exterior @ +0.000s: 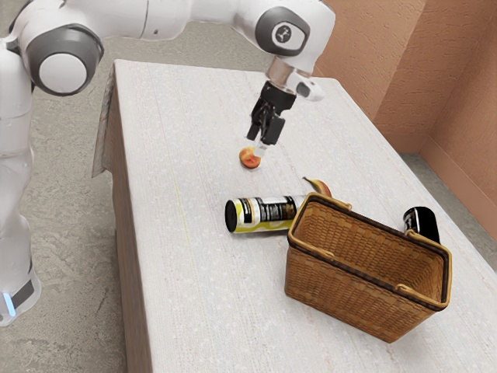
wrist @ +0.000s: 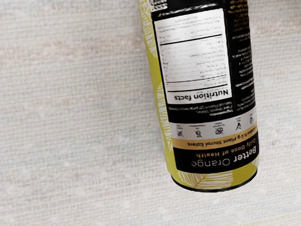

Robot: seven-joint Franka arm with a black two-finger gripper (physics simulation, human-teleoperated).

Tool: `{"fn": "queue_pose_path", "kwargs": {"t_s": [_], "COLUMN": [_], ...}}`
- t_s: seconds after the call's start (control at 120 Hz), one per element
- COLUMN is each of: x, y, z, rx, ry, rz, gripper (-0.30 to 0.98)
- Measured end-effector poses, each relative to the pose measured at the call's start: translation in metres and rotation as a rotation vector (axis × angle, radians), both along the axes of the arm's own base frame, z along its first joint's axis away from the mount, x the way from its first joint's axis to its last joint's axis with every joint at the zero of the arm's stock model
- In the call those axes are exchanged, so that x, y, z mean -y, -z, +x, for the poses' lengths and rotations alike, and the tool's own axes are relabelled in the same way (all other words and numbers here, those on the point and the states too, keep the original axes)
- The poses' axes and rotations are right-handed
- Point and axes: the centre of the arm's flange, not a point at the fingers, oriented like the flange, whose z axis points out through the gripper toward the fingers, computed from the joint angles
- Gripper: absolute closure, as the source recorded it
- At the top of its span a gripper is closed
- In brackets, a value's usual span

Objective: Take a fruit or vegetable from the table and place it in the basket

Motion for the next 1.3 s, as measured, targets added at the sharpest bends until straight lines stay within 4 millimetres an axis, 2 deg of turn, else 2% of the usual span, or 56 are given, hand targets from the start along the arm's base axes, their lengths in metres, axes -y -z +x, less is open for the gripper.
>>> {"fn": "queue_pose_path", "kwargs": {"t_s": [0.117, 0.25, 0.542, 0.617, 0.683, 0.725, 0.8, 0.883, 1.033, 1.083, 1.3], "x": [0.013, 0.008, 0.008, 0.001, -0.030, -0.051, -0.087, -0.112, -0.126, -0.130, -0.132], "y": [-0.006, -0.025, -0.034, -0.032, -0.029, -0.025, -0.006, 0.016, 0.066, 0.077, 0.082], "z": [0.012, 0.019, 0.024, 0.026, 0.024, 0.022, 0.022, 0.027, 0.044, 0.048, 0.052], "rx": [0.080, 0.162, 0.223, 0.223, 0.218, 0.212, 0.181, 0.156, 0.112, 0.109, 0.142], "ry": [0.016, 0.036, 0.200, 0.247, 0.278, 0.304, 0.368, 0.466, 0.655, 0.710, 0.932], "rz": [0.065, 0.106, 0.135, 0.139, 0.136, 0.133, 0.116, 0.093, 0.040, 0.028, -0.016], "gripper": [0.00, 0.00, 0.00, 0.00, 0.00, 0.00, 0.00, 0.00, 0.00, 0.00, 0.00]}}
